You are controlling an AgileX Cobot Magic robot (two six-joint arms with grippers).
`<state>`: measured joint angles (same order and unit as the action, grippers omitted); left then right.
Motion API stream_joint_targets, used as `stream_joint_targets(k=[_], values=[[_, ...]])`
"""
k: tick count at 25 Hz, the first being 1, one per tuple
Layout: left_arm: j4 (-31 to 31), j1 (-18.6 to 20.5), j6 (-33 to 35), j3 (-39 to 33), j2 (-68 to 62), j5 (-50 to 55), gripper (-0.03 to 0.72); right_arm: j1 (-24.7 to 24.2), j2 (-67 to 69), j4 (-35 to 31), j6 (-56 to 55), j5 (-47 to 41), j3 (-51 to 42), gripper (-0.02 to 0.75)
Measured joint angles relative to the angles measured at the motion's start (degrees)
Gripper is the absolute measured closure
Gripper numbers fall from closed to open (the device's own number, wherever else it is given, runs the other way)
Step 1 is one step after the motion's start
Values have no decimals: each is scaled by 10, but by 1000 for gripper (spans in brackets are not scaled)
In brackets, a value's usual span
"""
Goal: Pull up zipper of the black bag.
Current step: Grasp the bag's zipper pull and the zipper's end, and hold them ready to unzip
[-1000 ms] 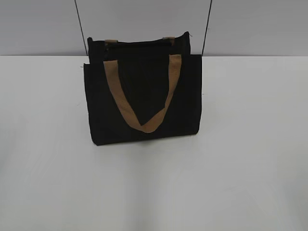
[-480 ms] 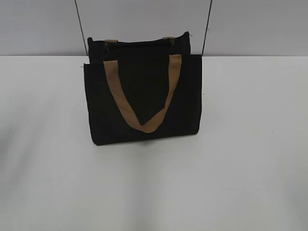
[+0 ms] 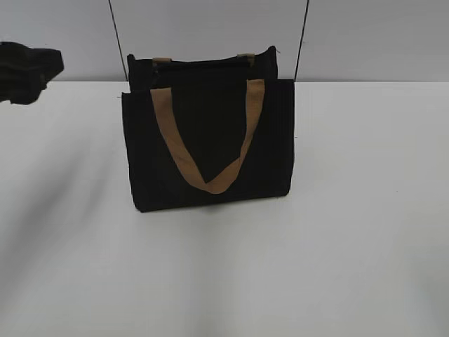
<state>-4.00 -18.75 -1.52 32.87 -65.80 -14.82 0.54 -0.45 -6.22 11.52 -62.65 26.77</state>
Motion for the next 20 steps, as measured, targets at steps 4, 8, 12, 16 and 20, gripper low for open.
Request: stream_joint_targets(k=[4,8,12,16,20], values=[[1,0,0,0,-85,-61,212,0,0,0,0,0,0,183],[7,0,0,0,-161,-120,212,0,0,0,0,0,0,183],[30,7,0,0,-234,-164,212,0,0,0,0,0,0,183],[96,38,-21,0,-281,-198,212,0,0,0,0,0,0,183],[220,68,-96,1,-305,-238,212,0,0,0,0,0,0,183]])
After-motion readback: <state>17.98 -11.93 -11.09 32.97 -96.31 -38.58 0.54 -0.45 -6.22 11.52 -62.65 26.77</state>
